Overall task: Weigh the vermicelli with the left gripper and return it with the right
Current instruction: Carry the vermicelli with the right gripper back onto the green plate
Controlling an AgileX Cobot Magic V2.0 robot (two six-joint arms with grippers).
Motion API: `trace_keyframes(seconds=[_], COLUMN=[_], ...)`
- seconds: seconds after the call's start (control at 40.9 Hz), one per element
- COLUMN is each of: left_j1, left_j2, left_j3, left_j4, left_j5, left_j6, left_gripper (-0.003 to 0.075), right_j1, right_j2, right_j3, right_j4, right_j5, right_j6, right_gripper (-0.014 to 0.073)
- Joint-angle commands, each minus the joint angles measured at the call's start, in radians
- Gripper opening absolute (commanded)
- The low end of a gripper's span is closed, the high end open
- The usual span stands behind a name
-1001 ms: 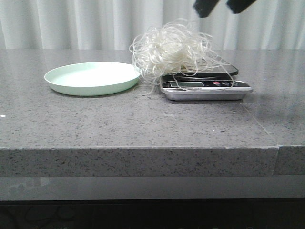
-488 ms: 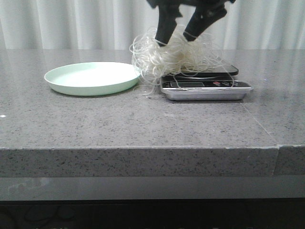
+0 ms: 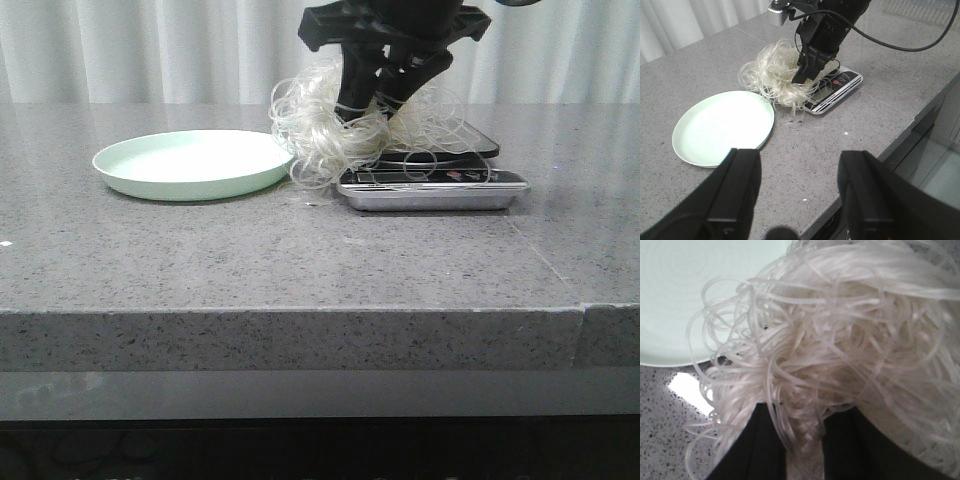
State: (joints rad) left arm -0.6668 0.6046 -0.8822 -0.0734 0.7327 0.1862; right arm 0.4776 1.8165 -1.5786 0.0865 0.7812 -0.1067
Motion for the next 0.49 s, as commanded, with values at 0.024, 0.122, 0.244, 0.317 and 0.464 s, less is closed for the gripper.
trace_keyframes(seconds=[0.024,0.122,0.244,0.317,0.464], left_j1=[0.000,0.000,0.000,0.000,0.000], left_j2=[0.002,0.002,0.002,0.002,0.002], left_j3=[-0.025,-0.025,-0.025,-0.025,-0.025], left_j4=[-0.012,-0.012,-0.012,-0.012,-0.012], left_j5=[-0.070,-0.070,-0.070,-0.070,-0.070], left_j6=[0.000,0.000,0.000,0.000,0.000], left_gripper=[0.0419,0.0419,0.0419,0.0419,0.0419], right_j1=[-0.004,-0.004,0.007,0.018,0.047], right_j2=[-0.045,-0.054,-0.070,-0.072,-0.072], right_j3=[-0.030,-0.068,-0.168,-0.246,-0.378], right_j4=[-0.010,-0.010,-0.009,-0.009,-0.009], right_j5=[-0.002,0.026,0.073,0.096,0.087], right_j6=[-0.006,-0.006,-0.006,-0.006,-0.006], right_gripper=[0.0146,0.0146,0.0146,0.0146,0.0146])
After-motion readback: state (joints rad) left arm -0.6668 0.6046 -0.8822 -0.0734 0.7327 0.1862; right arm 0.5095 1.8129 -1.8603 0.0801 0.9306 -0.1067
